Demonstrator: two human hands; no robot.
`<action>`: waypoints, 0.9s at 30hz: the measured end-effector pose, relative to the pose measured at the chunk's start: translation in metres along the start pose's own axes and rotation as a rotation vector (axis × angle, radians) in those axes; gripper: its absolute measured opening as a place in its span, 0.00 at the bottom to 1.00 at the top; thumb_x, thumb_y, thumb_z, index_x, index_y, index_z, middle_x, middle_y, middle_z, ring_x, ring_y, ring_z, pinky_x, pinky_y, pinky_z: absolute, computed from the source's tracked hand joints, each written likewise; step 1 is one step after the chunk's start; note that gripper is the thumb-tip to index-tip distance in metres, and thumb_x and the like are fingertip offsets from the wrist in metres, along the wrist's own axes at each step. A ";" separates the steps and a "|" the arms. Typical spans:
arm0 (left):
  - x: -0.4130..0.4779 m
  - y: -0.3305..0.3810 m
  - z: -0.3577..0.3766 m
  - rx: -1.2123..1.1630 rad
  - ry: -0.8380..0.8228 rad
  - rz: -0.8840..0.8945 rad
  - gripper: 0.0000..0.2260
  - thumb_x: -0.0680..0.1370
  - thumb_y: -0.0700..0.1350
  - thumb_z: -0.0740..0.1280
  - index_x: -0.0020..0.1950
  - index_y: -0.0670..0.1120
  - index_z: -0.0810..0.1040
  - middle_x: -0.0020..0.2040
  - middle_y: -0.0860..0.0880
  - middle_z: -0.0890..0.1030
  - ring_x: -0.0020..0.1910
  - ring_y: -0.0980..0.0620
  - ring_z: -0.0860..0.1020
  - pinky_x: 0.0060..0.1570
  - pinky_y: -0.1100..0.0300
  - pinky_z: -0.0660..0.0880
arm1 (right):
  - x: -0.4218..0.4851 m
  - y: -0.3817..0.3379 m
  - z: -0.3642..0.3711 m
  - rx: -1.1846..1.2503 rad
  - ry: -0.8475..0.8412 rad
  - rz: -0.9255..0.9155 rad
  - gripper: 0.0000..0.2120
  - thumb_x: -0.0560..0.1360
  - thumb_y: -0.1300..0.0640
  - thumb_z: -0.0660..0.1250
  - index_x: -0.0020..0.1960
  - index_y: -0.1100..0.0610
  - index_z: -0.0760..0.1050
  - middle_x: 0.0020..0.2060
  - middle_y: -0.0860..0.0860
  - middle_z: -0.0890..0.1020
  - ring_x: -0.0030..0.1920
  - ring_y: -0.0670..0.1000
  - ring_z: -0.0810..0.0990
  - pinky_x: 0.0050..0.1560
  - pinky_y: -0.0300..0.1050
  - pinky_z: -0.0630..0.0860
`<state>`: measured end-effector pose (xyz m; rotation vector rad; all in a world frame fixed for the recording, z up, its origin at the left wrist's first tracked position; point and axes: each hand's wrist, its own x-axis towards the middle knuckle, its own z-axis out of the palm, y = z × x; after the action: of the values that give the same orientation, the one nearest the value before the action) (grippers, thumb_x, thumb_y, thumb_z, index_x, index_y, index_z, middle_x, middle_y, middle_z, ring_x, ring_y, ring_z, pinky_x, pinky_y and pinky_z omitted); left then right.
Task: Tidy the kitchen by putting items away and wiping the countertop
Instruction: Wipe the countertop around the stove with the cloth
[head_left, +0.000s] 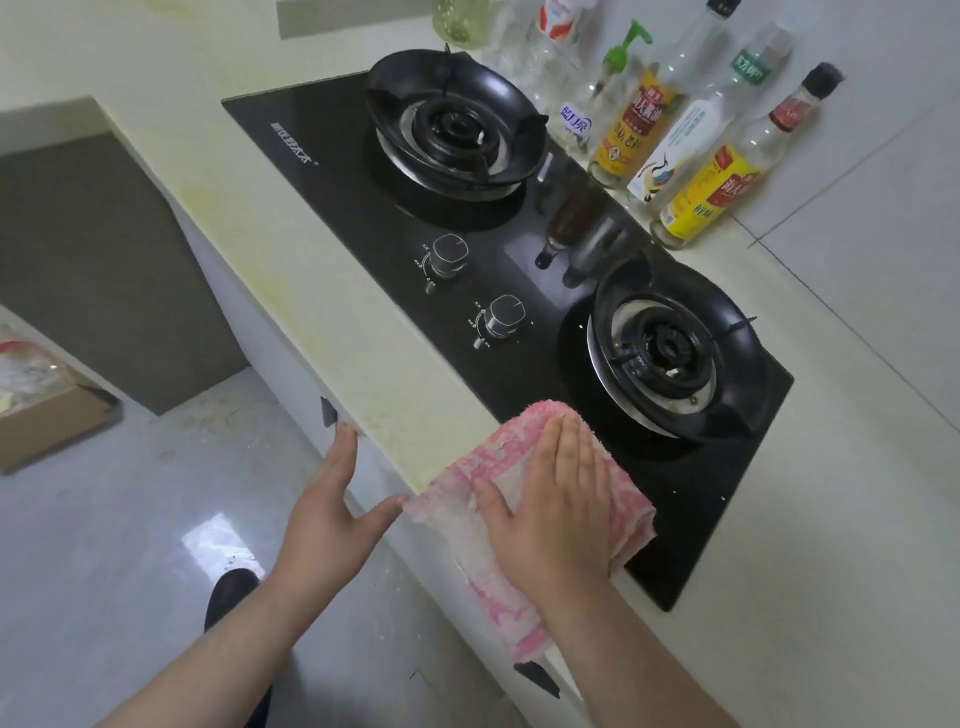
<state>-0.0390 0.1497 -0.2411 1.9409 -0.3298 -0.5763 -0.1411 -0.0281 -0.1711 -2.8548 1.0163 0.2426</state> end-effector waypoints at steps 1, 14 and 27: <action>0.000 -0.003 0.000 0.010 0.000 -0.010 0.43 0.72 0.54 0.75 0.78 0.63 0.51 0.77 0.66 0.56 0.75 0.59 0.61 0.73 0.55 0.63 | 0.003 -0.005 0.000 0.004 0.009 -0.010 0.48 0.74 0.27 0.44 0.78 0.58 0.30 0.79 0.55 0.36 0.79 0.52 0.34 0.76 0.49 0.32; 0.005 -0.011 -0.003 0.087 0.045 -0.007 0.30 0.76 0.40 0.70 0.72 0.57 0.60 0.68 0.71 0.58 0.68 0.79 0.55 0.67 0.76 0.55 | 0.048 -0.050 -0.007 0.009 -0.024 -0.142 0.46 0.75 0.30 0.41 0.78 0.61 0.31 0.78 0.58 0.34 0.77 0.54 0.30 0.76 0.52 0.32; 0.004 -0.013 -0.006 0.101 -0.023 0.003 0.30 0.80 0.42 0.65 0.77 0.59 0.56 0.74 0.69 0.55 0.73 0.71 0.53 0.71 0.68 0.55 | 0.029 -0.038 -0.005 0.013 -0.044 -0.194 0.45 0.76 0.29 0.41 0.77 0.59 0.27 0.76 0.55 0.28 0.75 0.51 0.25 0.76 0.52 0.30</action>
<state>-0.0327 0.1574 -0.2517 2.0314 -0.3822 -0.5904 -0.0940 -0.0171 -0.1696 -2.8962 0.7234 0.2794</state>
